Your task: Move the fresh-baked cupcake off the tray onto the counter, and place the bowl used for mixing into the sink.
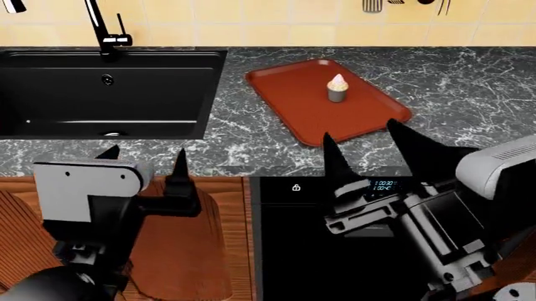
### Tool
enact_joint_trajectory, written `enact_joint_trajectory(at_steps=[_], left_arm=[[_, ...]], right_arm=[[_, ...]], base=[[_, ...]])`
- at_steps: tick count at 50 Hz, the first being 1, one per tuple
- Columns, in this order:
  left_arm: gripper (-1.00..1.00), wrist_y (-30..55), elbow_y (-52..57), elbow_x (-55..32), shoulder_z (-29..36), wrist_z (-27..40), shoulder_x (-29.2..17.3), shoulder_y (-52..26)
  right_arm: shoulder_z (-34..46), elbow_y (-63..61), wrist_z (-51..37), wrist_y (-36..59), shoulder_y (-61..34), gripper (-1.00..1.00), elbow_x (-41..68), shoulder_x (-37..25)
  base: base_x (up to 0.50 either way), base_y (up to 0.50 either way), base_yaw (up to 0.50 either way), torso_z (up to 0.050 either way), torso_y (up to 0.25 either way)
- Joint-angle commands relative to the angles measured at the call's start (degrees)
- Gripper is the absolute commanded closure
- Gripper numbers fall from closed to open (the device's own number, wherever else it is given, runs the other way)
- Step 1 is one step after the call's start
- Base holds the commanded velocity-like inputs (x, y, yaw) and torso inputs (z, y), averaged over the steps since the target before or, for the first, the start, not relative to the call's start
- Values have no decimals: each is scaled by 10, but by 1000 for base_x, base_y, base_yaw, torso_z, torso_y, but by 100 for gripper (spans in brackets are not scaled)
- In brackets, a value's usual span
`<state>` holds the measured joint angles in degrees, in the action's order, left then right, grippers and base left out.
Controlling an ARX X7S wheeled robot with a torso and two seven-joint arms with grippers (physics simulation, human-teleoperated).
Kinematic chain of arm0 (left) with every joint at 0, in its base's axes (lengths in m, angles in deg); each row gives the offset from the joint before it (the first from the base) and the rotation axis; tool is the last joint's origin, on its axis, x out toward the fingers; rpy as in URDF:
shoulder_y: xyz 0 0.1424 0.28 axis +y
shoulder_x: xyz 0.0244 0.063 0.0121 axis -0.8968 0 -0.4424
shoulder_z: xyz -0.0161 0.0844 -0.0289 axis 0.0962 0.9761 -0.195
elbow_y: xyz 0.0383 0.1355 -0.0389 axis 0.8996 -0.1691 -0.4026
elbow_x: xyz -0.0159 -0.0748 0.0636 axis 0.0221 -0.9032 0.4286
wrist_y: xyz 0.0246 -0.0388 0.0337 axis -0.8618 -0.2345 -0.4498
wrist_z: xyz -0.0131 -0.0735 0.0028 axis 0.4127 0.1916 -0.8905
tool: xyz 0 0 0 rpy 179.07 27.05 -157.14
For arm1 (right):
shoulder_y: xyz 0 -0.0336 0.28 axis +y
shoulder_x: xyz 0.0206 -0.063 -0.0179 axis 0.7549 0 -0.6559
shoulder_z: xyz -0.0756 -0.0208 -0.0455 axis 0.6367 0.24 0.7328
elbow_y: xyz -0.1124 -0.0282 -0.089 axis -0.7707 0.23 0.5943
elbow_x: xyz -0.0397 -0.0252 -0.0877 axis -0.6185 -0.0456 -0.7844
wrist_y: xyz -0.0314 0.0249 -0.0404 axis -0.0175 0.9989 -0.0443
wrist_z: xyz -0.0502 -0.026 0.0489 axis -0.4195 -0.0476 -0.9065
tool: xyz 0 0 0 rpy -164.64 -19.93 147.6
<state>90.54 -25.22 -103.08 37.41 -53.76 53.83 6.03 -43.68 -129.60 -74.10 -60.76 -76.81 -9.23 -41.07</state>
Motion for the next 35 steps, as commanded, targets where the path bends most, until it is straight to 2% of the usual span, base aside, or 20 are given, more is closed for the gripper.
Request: enact_joint_trajectory(at_steps=[1, 5, 7, 12, 27, 35], left_arm=[[-100, 198, 91, -202, -44, 141, -59, -161], [-100, 227, 70, -289, -65, 200, -53, -193], [-100, 238, 41, -369, -72, 268, -55, -215], [-100, 234, 29, -421, -67, 317, -64, -229], [-100, 221, 44, -390, -59, 289, -70, -224], [-100, 217, 47, -375, -49, 279, -72, -224]], right_arm=[[110, -52, -104, -15, -245, -100, 294, -222], [107, -52, -114, 4, -259, -100, 300, -217], [107, -51, -125, 12, -262, -100, 300, -219], [107, -48, -132, 11, -258, -100, 301, -229], [115, -34, -150, 11, -237, -100, 274, -239], [119, -30, -152, 15, -229, -100, 259, -235]], base=[[0, 0, 0, 0, 0], [0, 0, 0, 0, 0], [0, 0, 0, 0, 0], [0, 0, 0, 0, 0], [6, 0, 0, 0, 0], [342, 0, 0, 0, 0]])
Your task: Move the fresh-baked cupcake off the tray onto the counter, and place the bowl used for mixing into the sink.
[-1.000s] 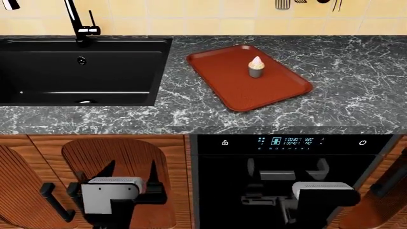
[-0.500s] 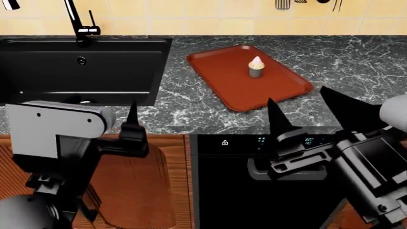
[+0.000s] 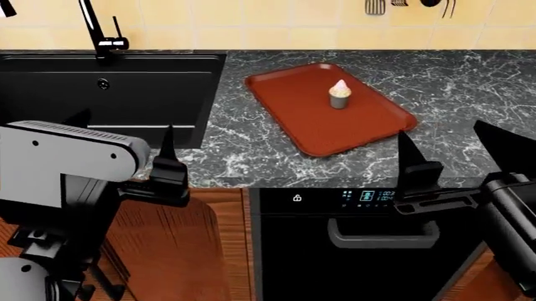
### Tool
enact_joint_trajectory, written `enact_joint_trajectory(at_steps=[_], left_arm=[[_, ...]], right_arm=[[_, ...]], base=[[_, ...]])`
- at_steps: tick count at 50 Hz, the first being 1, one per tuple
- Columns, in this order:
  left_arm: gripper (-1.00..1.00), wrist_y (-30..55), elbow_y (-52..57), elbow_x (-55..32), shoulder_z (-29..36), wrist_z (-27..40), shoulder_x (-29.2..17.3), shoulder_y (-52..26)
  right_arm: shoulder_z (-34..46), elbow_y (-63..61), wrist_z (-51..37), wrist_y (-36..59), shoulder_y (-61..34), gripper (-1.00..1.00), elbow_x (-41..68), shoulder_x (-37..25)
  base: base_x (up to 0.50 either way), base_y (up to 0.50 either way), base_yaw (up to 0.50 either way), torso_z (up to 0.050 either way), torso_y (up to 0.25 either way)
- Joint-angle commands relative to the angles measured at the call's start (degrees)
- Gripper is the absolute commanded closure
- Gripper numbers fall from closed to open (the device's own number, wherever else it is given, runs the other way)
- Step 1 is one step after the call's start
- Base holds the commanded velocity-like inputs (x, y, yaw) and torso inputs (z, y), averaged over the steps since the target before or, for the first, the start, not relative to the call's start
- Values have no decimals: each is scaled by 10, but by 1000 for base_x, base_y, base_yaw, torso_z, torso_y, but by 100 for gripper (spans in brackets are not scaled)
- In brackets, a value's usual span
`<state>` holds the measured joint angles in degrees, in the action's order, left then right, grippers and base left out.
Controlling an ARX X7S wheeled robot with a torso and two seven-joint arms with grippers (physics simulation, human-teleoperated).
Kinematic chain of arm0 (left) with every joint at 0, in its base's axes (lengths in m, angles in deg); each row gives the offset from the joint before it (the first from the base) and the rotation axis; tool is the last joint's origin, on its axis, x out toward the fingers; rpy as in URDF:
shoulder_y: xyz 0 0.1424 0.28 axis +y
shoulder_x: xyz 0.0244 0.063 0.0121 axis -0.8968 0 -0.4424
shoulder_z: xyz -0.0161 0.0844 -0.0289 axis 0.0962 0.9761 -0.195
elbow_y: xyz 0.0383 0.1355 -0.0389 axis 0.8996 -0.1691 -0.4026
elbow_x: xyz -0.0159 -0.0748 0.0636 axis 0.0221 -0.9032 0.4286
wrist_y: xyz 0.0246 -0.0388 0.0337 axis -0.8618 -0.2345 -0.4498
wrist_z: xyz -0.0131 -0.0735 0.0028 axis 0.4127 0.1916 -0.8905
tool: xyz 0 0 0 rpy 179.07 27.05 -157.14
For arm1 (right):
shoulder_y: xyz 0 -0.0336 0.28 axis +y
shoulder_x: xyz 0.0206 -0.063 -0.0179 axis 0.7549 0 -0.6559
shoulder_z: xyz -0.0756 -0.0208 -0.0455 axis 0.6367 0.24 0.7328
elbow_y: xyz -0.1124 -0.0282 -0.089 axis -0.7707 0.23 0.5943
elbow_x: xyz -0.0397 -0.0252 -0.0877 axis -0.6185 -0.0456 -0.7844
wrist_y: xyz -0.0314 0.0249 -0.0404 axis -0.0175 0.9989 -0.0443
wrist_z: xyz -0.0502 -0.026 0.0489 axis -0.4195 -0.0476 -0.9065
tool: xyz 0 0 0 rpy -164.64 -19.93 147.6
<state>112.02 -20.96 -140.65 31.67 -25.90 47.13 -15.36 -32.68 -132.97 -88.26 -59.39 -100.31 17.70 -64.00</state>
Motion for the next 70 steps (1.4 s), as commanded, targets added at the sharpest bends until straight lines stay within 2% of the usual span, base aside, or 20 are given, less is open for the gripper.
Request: enact_joint_trajectory(at_steps=[1, 8, 42, 70], left_arm=[[-100, 1, 5, 6, 10, -3, -5, -10], [-100, -5, 2, 25, 21, -19, -3, -9], [-100, -31, 4, 22, 32, -9, -22, -5], [-100, -45, -2, 21, 48, -5, -31, -13]], right_arm=[[10, 2, -10, -1, 9, -100, -13, -6], [13, -3, -13, -8, 19, -100, -17, -15], [14, -7, -19, 1, 29, -100, -28, -14], [12, 9, -31, -2, 36, -100, -38, -11]], base=[[340, 0, 0, 0, 0], [342, 0, 0, 0, 0], [331, 0, 0, 0, 0], [123, 0, 0, 0, 1]])
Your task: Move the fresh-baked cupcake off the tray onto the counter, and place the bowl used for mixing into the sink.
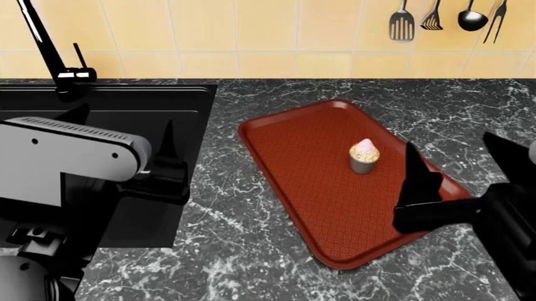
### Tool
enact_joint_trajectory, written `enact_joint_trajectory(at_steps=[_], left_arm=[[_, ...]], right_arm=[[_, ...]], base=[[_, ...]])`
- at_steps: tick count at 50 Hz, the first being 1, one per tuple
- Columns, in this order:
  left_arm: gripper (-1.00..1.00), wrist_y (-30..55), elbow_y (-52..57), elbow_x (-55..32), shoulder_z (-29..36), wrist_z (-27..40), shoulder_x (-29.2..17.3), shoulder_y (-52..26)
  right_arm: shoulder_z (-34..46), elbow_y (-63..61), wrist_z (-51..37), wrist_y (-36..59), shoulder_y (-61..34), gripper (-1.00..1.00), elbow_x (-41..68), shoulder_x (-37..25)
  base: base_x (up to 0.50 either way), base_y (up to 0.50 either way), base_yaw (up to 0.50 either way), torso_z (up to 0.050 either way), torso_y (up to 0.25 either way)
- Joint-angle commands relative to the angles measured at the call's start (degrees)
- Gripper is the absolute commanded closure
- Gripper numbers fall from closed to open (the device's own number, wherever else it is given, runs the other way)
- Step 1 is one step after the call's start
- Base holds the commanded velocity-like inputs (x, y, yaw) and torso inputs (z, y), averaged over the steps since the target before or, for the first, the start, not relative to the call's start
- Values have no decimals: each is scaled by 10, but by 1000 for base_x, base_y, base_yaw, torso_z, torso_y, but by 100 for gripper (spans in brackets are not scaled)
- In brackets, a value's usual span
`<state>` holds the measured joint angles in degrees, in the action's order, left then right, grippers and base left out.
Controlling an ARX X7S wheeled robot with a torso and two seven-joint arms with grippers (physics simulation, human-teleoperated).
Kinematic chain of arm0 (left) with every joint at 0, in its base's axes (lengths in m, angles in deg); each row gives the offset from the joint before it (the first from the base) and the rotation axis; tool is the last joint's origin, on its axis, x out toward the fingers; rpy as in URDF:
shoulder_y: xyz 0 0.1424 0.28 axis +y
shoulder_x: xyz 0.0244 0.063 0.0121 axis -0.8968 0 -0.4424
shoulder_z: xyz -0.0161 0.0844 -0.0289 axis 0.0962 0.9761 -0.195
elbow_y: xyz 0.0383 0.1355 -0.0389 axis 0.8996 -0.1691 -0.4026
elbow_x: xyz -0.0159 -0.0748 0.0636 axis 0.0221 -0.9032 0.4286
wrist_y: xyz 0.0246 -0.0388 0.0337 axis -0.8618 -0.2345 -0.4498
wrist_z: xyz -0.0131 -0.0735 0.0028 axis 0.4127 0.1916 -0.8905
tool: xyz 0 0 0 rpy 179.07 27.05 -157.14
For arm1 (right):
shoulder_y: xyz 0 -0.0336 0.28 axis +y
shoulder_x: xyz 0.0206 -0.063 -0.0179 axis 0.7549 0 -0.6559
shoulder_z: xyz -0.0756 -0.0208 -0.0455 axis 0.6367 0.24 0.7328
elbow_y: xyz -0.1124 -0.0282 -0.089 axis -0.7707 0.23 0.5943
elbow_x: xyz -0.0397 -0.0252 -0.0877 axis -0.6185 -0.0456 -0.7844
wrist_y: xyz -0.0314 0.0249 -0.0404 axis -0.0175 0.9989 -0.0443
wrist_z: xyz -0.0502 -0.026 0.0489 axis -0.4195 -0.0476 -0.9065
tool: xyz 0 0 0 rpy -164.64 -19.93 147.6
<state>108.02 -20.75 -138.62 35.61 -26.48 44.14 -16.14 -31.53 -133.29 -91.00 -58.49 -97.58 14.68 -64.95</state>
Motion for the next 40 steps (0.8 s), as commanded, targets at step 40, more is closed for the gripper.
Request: enact_joint_trajectory(at_steps=[40], left_arm=[[-100, -21, -8, 9, 33, 4, -8, -1]], right_arm=[[73, 391, 138, 264, -173, -100, 127, 195]], base=[[0, 0, 0, 0, 0]])
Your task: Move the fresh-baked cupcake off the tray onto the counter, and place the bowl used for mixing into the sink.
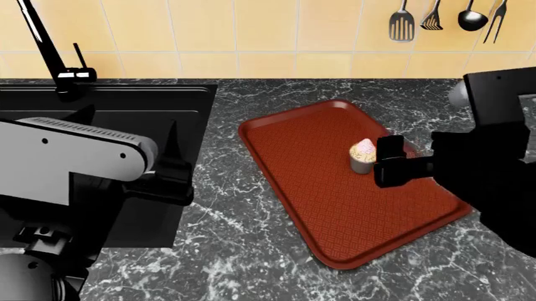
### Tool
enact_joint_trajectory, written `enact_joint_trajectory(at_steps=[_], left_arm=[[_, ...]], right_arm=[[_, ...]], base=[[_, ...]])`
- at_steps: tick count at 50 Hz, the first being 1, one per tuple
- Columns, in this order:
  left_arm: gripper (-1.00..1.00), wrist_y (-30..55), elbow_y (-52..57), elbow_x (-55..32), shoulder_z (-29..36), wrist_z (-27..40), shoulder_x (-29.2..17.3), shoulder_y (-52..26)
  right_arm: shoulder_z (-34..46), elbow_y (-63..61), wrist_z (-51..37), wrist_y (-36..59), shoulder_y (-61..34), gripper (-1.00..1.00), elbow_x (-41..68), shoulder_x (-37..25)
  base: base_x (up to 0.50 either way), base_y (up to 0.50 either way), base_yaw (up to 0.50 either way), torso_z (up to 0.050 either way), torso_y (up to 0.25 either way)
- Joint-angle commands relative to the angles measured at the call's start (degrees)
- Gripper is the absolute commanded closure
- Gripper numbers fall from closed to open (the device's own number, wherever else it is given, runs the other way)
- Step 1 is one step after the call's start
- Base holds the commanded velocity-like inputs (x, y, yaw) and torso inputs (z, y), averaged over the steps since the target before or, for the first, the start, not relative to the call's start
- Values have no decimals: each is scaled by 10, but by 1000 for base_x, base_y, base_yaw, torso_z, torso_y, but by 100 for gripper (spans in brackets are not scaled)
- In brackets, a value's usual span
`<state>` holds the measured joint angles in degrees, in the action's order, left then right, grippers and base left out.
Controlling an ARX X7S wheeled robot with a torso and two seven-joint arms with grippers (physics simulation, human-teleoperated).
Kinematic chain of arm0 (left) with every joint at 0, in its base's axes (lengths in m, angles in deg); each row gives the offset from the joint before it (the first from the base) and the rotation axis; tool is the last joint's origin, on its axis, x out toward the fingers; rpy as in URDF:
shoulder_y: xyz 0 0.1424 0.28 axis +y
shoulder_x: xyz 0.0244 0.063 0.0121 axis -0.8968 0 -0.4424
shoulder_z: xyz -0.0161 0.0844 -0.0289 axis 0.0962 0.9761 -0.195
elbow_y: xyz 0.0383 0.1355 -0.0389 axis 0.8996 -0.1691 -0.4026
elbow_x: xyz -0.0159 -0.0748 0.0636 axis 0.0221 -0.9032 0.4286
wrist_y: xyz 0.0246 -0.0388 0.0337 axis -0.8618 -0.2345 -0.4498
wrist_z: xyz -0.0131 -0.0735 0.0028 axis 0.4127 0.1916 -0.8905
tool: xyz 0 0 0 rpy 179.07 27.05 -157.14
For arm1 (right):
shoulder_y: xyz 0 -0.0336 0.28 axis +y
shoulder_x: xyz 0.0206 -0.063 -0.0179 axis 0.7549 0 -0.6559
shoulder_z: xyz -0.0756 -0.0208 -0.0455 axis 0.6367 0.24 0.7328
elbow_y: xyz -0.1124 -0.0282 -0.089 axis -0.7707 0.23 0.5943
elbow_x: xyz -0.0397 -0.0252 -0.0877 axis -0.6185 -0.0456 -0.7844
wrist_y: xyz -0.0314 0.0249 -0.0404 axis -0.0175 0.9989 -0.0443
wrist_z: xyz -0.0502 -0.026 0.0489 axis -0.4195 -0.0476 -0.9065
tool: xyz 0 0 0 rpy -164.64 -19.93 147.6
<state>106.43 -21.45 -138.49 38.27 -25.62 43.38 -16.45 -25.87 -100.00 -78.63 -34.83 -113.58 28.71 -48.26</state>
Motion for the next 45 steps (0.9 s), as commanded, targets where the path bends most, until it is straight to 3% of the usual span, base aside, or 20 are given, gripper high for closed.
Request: enact_joint_trajectory(at_steps=[1, 18, 45], left_arm=[[-100, -6, -1, 14, 8, -9, -1, 5], [-100, -20, -8, 46, 21, -29, 1, 17], [-100, -28, -11, 62, 40, -31, -6, 19]], right_arm=[[16, 64, 18, 25, -13, -100, -18, 33], [49, 181, 94, 8, -5, -100, -122, 113], [91, 231, 142, 37, -12, -100, -178, 149]], base=[[0, 0, 0, 0, 0], [0, 0, 0, 0, 0], [0, 0, 0, 0, 0]])
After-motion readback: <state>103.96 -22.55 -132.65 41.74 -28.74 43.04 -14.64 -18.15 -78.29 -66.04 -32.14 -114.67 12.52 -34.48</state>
